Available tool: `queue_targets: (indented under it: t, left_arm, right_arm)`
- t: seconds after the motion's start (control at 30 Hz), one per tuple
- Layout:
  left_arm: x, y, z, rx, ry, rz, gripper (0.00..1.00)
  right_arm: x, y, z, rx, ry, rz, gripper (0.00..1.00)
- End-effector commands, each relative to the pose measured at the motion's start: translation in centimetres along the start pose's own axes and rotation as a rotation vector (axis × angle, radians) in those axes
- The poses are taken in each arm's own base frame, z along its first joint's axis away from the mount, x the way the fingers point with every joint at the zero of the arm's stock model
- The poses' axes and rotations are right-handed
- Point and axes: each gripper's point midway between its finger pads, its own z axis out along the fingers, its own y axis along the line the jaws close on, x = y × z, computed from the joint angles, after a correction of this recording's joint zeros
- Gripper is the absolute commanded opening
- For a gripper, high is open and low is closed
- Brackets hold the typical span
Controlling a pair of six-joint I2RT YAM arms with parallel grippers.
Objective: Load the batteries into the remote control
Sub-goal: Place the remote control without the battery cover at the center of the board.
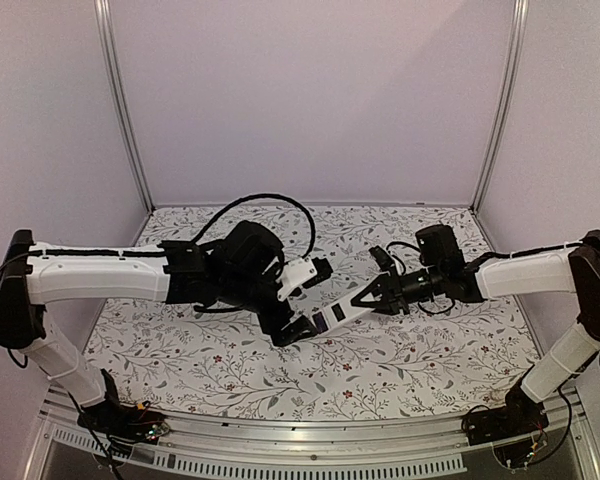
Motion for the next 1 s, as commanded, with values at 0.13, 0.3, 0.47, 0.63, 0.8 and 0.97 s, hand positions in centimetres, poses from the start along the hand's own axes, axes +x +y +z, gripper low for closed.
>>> queue_targets:
  t: [0.13, 0.3, 0.47, 0.63, 0.8, 0.97]
  left_arm:
    - [0.7, 1.3, 2.9, 0.005, -0.006, -0.009, 0.99]
    - [1.4, 3.3, 2.8, -0.053, -0.003, -0.046, 0.99]
    - [2.4, 5.1, 2.4, -0.106, 0.003, -0.102, 1.00]
    - [3.1, 5.8, 2.1, -0.131, 0.027, -0.120, 1.00]
    - [3.5, 6.5, 1.7, -0.152, 0.037, -0.163, 0.99]
    - [5.0, 7.6, 0.8, -0.146, 0.118, -0.143, 0.99]
  right_arm:
    - [-1.0, -2.3, 2.8, 0.033, -0.012, -0.011, 0.06]
    - [-1.0, -4.0, 3.8, 0.045, -0.011, 0.014, 0.09]
    - [-0.5, -5.6, 4.4, 0.072, 0.001, 0.050, 0.20]
    - [0.4, -7.7, 4.9, 0.113, 0.023, 0.101, 0.38]
    - [1.7, -9.7, 4.3, 0.221, 0.049, 0.130, 0.53]
    - [2.6, -11.3, 2.0, 0.411, 0.071, 0.097, 0.62]
